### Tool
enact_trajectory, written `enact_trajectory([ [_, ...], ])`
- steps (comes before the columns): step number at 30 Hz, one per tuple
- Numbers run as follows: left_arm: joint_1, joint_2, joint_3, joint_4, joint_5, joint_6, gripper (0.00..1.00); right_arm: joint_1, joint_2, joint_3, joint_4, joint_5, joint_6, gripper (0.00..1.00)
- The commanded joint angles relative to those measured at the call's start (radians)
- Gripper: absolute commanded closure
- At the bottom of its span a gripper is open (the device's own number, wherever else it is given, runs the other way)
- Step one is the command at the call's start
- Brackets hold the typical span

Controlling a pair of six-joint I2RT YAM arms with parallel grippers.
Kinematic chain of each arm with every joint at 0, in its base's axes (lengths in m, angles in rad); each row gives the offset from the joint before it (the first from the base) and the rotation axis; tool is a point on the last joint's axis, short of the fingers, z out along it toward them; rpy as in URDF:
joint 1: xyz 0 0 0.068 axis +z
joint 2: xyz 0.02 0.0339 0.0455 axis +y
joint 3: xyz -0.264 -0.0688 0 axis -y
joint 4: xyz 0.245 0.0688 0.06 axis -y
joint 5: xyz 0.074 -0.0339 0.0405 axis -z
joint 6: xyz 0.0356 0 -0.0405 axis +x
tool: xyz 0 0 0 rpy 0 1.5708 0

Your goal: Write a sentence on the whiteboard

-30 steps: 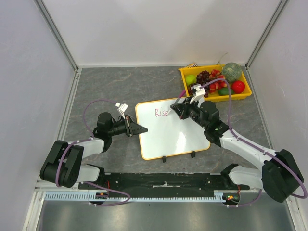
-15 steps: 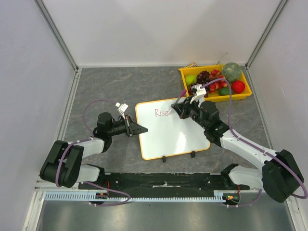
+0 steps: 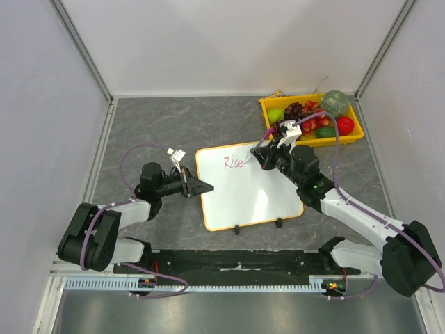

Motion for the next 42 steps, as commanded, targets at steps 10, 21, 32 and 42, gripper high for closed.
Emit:
enact_trajectory([
  [10, 0.001, 0.026, -0.01, -0.129, -0.174, 0.18, 0.98, -0.011, -0.008, 0.034, 0.01, 0.053, -0.018, 1.0],
  [21, 0.001, 0.026, -0.012, -0.132, -0.179, 0.183, 0.98, -0.012, -0.004, -0.007, -0.007, 0.054, -0.021, 1.0],
  [32, 0.001, 0.025, -0.01, -0.132, -0.179, 0.182, 0.98, -0.011, -0.024, -0.032, -0.022, 0.036, -0.027, 1.0],
  [42, 0.001, 0.023, -0.012, -0.132, -0.18, 0.183, 0.98, -0.012, -0.04, -0.015, -0.016, -0.055, -0.019, 1.0],
])
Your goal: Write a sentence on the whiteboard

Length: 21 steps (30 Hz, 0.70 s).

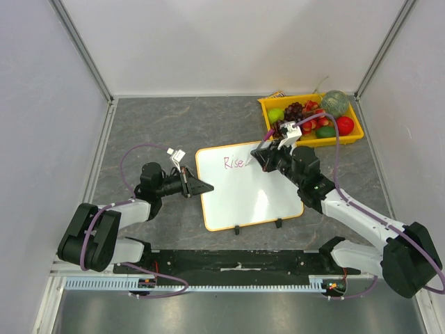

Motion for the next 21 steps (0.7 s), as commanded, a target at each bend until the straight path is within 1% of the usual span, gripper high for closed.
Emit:
enact_trajectory([
  [1, 0.0, 0.025, -0.012, -0.129, -0.18, 0.181, 0.98, -0.004, -0.035, 0.007, -0.002, -0.059, -0.012, 1.0],
  [3, 0.001, 0.025, -0.012, -0.128, -0.18, 0.183, 0.98, -0.004, -0.066, 0.007, 0.017, -0.088, 0.008, 1.0],
  [9, 0.003, 0.025, -0.012, -0.129, -0.18, 0.183, 0.98, -0.005, -0.155, 0.028, 0.033, -0.094, 0.031, 1.0],
  [12, -0.002, 0.025, -0.012, -0.128, -0.178, 0.181, 0.98, -0.004, -0.156, 0.048, 0.009, -0.091, 0.023, 1.0],
  [21, 0.001, 0.023, -0.014, -0.129, -0.175, 0.181, 0.98, -0.01, -0.159, 0.031, -0.019, -0.074, 0.02, 1.0],
])
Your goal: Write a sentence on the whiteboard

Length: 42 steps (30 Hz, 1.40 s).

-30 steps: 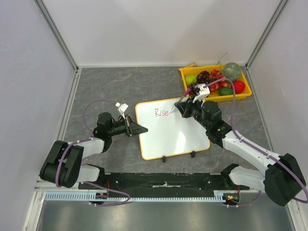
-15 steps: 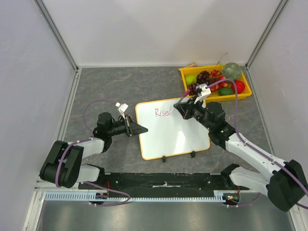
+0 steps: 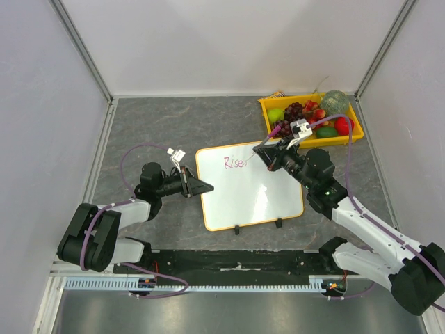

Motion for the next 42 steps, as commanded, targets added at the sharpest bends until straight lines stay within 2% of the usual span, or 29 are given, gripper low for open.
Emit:
enact_trajectory([
  [1, 0.002, 0.024, -0.014, -0.13, -0.177, 0.179, 0.98, -0.008, -0.016, 0.013, -0.005, 0.007, 0.001, 1.0],
  [12, 0.003, 0.033, -0.012, -0.124, -0.171, 0.175, 0.98, -0.02, -0.042, -0.003, -0.069, 0.033, -0.034, 1.0],
  [42, 0.0, 0.024, -0.014, -0.124, -0.177, 0.178, 0.98, -0.057, -0.001, 0.023, -0.086, 0.044, -0.074, 1.0],
])
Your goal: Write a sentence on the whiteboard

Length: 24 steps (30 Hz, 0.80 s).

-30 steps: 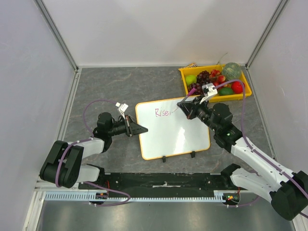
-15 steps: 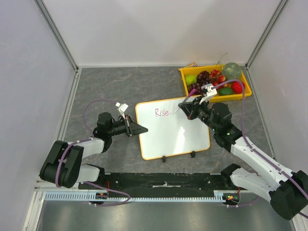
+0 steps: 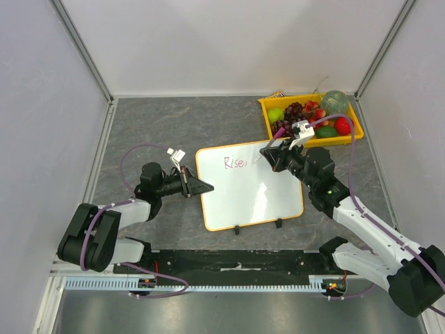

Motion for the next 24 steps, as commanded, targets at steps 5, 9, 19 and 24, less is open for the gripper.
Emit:
enact_trajectory([
  [5, 0.003, 0.024, -0.012, -0.128, -0.178, 0.176, 0.98, -0.01, 0.005, 0.027, 0.028, 0.01, -0.01, 1.0],
  [9, 0.003, 0.023, -0.014, -0.126, -0.182, 0.178, 0.98, -0.014, 0.008, 0.027, 0.03, 0.011, -0.007, 1.0],
  [19, 0.003, 0.019, -0.012, -0.134, -0.182, 0.179, 0.98, -0.017, 0.01, 0.016, 0.036, 0.008, -0.019, 1.0],
  [24, 0.002, 0.021, -0.011, -0.132, -0.185, 0.178, 0.98, -0.018, 0.004, 0.007, 0.036, 0.017, -0.025, 1.0],
])
